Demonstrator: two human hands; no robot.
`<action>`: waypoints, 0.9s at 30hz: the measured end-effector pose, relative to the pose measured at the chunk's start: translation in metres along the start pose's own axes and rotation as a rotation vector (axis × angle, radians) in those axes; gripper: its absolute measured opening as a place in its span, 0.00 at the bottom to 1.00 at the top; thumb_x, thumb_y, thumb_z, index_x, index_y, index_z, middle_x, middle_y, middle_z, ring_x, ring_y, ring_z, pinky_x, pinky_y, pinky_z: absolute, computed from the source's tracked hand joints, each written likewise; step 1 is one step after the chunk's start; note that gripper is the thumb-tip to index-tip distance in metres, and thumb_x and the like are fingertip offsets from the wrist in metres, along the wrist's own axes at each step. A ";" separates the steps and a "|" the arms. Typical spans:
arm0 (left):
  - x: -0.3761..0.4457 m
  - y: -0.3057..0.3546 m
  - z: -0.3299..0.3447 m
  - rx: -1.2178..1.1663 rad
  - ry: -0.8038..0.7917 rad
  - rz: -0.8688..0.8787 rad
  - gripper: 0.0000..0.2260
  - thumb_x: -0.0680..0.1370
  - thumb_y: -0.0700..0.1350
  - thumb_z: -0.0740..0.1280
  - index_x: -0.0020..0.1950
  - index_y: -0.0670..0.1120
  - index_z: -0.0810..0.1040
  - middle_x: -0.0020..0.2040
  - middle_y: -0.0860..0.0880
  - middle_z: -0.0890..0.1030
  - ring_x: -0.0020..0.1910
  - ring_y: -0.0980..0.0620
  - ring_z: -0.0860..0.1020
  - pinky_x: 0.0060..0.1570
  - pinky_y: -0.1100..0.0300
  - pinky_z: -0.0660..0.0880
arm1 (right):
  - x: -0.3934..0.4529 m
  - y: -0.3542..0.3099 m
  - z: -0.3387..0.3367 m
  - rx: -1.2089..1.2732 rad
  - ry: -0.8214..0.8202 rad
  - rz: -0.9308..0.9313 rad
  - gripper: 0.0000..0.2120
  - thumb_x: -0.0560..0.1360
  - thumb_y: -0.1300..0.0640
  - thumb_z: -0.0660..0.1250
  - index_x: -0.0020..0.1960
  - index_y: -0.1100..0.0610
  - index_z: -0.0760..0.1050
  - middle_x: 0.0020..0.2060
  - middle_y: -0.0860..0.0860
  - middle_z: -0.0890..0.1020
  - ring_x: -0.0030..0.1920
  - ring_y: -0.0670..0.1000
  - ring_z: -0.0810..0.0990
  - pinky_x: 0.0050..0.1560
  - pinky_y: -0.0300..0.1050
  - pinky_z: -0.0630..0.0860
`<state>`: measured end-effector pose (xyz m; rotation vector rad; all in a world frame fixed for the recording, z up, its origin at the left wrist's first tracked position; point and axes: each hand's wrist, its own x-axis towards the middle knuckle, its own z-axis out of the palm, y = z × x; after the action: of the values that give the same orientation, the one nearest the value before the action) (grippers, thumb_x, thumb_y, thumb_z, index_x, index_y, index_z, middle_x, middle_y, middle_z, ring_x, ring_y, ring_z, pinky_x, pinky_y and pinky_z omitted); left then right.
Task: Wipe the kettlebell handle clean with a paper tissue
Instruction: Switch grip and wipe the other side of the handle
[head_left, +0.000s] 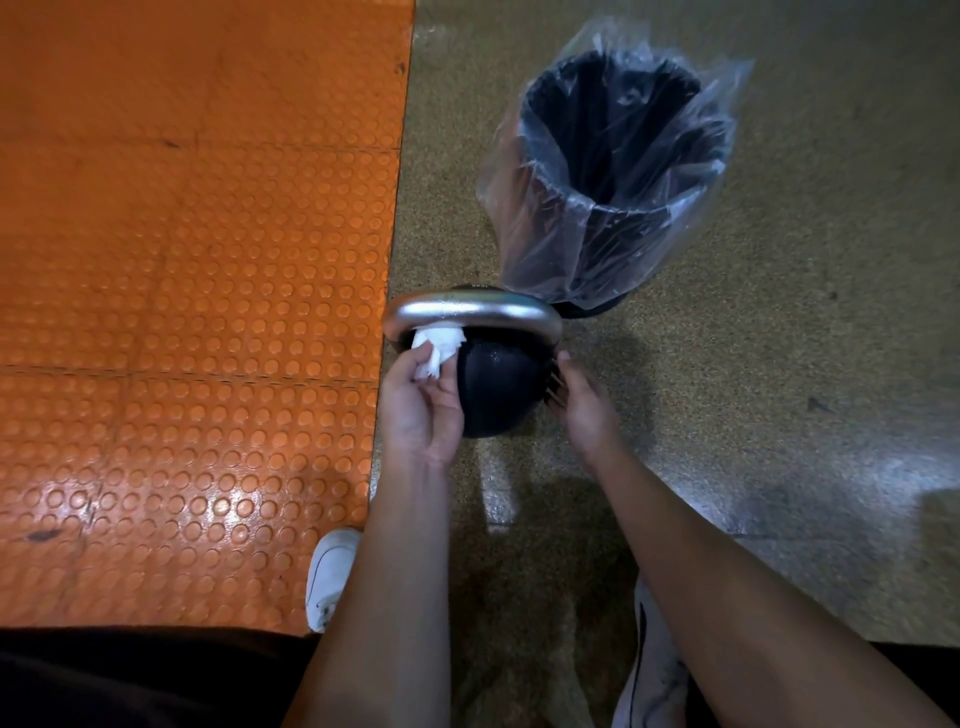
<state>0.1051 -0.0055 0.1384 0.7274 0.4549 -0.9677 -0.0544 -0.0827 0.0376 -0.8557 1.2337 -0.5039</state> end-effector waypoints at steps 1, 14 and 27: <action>0.001 0.001 0.000 0.005 0.006 0.004 0.07 0.78 0.30 0.60 0.47 0.37 0.77 0.42 0.42 0.83 0.41 0.50 0.84 0.45 0.63 0.82 | 0.000 0.000 0.000 0.003 -0.002 0.004 0.23 0.81 0.39 0.66 0.70 0.50 0.78 0.66 0.52 0.82 0.67 0.53 0.80 0.74 0.59 0.73; 0.004 0.003 0.013 -0.005 0.086 0.054 0.08 0.79 0.30 0.60 0.45 0.38 0.77 0.40 0.44 0.81 0.40 0.51 0.82 0.48 0.62 0.81 | -0.003 -0.002 0.002 -0.008 -0.002 0.018 0.24 0.81 0.39 0.66 0.72 0.50 0.77 0.68 0.53 0.81 0.69 0.54 0.78 0.74 0.58 0.72; 0.003 0.010 0.001 0.121 0.006 0.017 0.10 0.78 0.30 0.62 0.58 0.37 0.74 0.49 0.41 0.80 0.48 0.48 0.82 0.49 0.62 0.82 | -0.006 -0.004 0.003 -0.034 0.007 0.011 0.33 0.74 0.33 0.68 0.73 0.50 0.76 0.68 0.52 0.81 0.70 0.54 0.78 0.74 0.61 0.71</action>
<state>0.1152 -0.0043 0.1407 0.8425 0.3971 -0.9833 -0.0525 -0.0798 0.0446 -0.8756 1.2558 -0.4788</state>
